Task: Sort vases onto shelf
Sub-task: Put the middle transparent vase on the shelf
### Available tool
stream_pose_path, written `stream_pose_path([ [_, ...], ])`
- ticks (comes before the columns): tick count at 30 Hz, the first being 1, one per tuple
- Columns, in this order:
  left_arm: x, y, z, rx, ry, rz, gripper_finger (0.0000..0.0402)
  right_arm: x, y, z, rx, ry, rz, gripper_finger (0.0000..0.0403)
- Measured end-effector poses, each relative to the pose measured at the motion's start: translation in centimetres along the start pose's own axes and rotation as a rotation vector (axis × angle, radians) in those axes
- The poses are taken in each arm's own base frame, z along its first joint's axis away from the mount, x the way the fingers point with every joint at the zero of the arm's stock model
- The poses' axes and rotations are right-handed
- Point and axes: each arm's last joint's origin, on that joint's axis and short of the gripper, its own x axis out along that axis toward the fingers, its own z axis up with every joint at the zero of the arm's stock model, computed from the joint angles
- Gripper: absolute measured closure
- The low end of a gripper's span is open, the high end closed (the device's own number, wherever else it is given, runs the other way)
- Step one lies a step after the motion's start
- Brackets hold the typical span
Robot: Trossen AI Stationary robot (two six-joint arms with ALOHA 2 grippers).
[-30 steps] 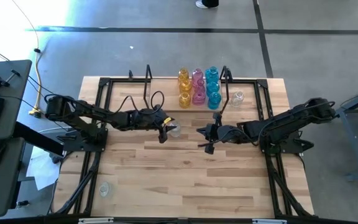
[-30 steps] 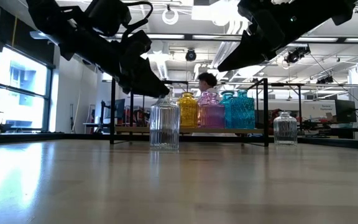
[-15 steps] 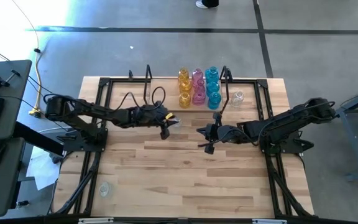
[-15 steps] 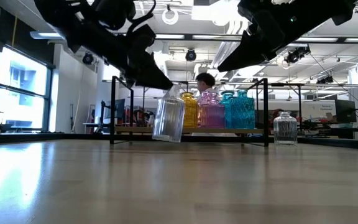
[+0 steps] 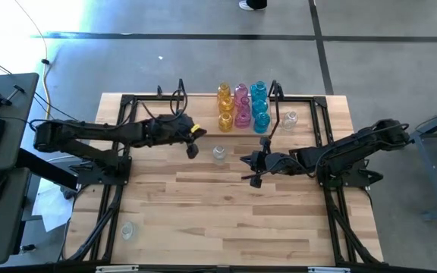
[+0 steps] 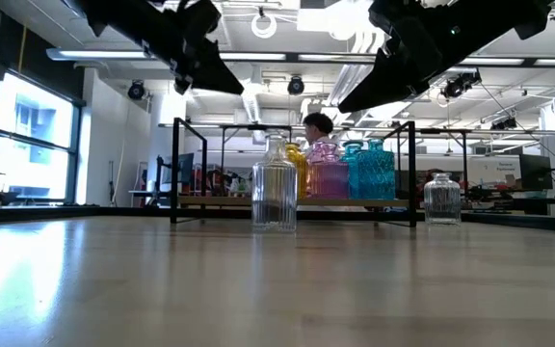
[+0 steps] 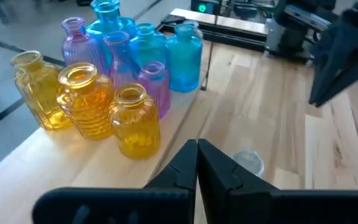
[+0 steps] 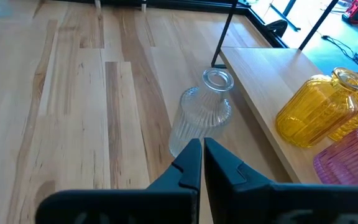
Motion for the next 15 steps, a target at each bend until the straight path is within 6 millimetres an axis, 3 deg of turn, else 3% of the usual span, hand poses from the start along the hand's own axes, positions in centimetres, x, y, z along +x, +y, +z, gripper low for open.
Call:
stream_pose_path([
  [3, -0.2, -0.3, 0.1, 0.005, -0.008, -0.030, 0.0396, 0.0, 0.0, 0.0, 0.000, -0.001, 0.000, 0.0403],
  [7, 1.2, -0.7, -1.0, 0.017, 0.063, -0.084, 0.0365, 0.0, 0.0, 0.0, 0.002, -0.004, 0.000, 0.0403],
  [15, 5.3, -1.6, -3.4, 0.036, 0.111, -0.093, 0.0248, 0.0, 0.0, 0.1, 0.004, -0.008, 0.001, 0.0403],
])
